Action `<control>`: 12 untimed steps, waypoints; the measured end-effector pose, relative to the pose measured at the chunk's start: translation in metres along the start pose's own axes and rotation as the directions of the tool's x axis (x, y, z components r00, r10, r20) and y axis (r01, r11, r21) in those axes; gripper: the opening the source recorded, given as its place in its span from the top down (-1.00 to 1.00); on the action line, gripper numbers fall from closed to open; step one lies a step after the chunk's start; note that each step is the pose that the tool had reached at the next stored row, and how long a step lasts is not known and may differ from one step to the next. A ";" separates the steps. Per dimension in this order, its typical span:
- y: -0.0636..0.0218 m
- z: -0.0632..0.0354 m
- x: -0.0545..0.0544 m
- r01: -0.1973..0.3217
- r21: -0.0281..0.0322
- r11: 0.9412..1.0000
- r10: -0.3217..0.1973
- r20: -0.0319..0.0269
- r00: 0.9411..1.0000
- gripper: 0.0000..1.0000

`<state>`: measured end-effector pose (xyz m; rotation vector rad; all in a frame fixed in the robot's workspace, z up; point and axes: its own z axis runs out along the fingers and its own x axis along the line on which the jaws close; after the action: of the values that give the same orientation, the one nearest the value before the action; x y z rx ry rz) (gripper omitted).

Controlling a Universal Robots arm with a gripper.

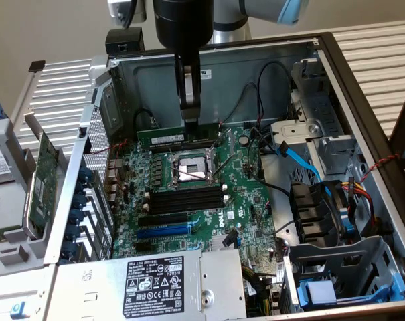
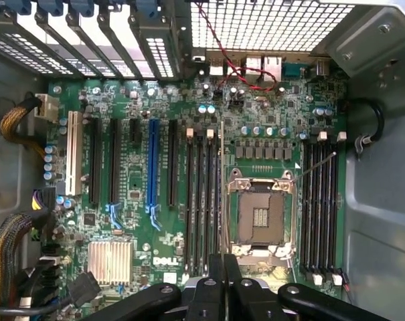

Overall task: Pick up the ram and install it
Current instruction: 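Insert the ram into the slot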

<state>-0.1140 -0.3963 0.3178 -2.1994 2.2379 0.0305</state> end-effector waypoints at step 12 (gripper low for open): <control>-0.0003 0.0059 0.006 -0.011 0.000 1.000 0.011 0.000 1.000 0.75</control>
<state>-0.1139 -0.4020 0.3119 -2.1871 2.2496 0.0305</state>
